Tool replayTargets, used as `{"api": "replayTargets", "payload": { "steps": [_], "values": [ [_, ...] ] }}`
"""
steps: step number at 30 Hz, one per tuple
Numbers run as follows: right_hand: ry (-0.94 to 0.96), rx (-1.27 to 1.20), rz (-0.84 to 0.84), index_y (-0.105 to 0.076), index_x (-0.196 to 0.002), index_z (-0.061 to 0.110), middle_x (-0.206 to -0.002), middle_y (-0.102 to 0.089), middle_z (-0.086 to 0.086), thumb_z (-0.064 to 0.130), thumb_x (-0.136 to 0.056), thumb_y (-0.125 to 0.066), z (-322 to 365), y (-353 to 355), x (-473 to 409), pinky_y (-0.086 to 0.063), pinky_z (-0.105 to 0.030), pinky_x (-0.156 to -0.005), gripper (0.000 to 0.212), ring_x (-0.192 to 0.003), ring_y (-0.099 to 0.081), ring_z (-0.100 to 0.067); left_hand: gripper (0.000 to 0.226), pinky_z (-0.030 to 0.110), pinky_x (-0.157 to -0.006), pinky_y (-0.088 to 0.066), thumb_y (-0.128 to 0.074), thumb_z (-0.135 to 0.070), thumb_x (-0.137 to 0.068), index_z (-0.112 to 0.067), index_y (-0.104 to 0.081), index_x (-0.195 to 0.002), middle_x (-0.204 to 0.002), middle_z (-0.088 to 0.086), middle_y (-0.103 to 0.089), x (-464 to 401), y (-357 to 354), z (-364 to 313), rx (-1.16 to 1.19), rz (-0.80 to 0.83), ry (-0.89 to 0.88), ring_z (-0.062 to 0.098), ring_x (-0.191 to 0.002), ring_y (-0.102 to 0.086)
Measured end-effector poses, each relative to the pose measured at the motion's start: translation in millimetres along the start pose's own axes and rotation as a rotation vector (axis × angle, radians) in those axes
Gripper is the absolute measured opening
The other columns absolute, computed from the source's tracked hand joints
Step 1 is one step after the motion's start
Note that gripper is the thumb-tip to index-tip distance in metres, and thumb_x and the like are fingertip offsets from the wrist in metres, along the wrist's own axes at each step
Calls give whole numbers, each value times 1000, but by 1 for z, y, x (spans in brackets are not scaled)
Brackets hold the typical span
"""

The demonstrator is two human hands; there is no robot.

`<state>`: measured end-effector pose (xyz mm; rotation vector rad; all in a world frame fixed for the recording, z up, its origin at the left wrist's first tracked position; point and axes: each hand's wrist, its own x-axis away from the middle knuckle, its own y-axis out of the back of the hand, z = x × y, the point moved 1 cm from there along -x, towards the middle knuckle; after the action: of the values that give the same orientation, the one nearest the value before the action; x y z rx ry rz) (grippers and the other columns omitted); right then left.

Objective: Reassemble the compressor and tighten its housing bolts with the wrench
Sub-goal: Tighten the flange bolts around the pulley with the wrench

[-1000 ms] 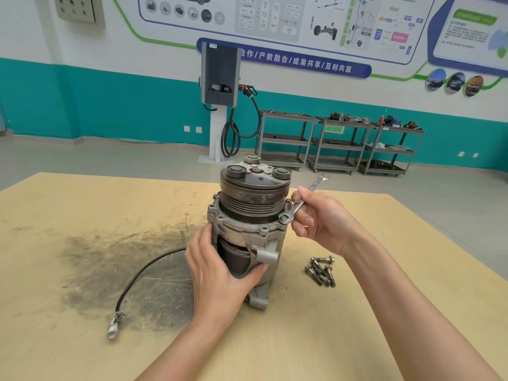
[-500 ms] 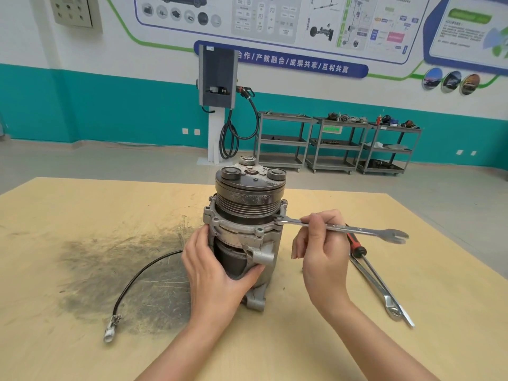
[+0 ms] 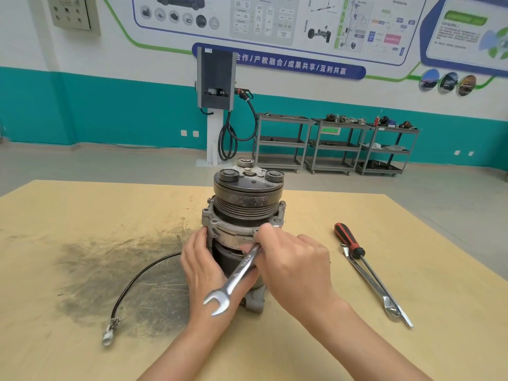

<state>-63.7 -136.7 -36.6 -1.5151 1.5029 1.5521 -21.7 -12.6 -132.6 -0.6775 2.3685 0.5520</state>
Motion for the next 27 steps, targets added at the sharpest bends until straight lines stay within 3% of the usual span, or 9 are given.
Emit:
{"api": "replayTargets", "payload": {
  "steps": [2,5,7,10,12,16,20,27],
  "values": [
    [53,-6,-26,-52,-62,17,-51,-42,5,32,-94,-62,3,-2,1,-28,-25,-39,37,-39,-37,-15,98,29,-107,-22,-63,-58,-61,-19,-27,-143,-141,5,-36,-1,-2,0,5,-19,14,29,-130,-35],
    [109,-144,-108,-58,-61,14,-51,-45,3,35,-102,-47,4,3,0,-33,-29,-37,48,-41,-39,-19,94,33,-110,-20,-58,-59,-67,-19,-25,-145,-144,8,-34,1,0,2,-13,42,5,28,-132,-31],
    [42,-295,-136,-62,-65,11,-53,-52,1,32,-104,-40,2,9,-6,-36,-31,-37,50,-40,-45,-20,102,35,-110,-20,-65,-63,-65,-15,-25,-146,-145,9,-32,2,3,1,-24,64,0,27,-133,-28],
    [-432,-785,-129,-56,-77,21,-49,-49,11,37,-104,-35,-13,12,-21,-37,-32,-36,38,-38,-45,-17,118,40,-111,-22,-87,-52,-57,-2,-28,-146,-146,16,-32,2,7,-5,-64,97,2,28,-135,-26],
    [-768,-1103,-64,-52,-77,19,-43,-45,5,36,-105,-33,-33,6,-28,-37,-29,-39,38,-36,-42,-16,119,44,-113,-24,-93,-42,-56,0,-29,-147,-147,16,-31,1,8,-7,-69,114,21,28,-136,-25],
    [-1130,-1435,169,-50,-78,9,-39,-35,0,32,-106,-34,-61,-14,-29,-36,-20,-40,40,-33,-38,-15,119,47,-113,-28,-91,-45,-56,-5,-26,-148,-148,9,-28,2,10,-8,-51,121,21,22,-136,-23],
    [-1225,-1529,312,-49,-80,11,-40,-35,0,32,-106,-36,-63,-30,-23,-35,-21,-38,36,-33,-38,-14,119,47,-112,-28,-91,-44,-56,-4,-27,-148,-147,10,-29,1,9,-9,-46,112,13,22,-136,-23],
    [-1320,-1565,381,-50,-76,13,-42,-37,1,28,-105,-41,-61,-37,-26,-38,-20,-37,34,-34,-38,-12,117,43,-112,-25,-91,-43,-55,1,-31,-146,-145,16,-33,1,9,-8,-60,99,-3,25,-133,-26]
  ]
}}
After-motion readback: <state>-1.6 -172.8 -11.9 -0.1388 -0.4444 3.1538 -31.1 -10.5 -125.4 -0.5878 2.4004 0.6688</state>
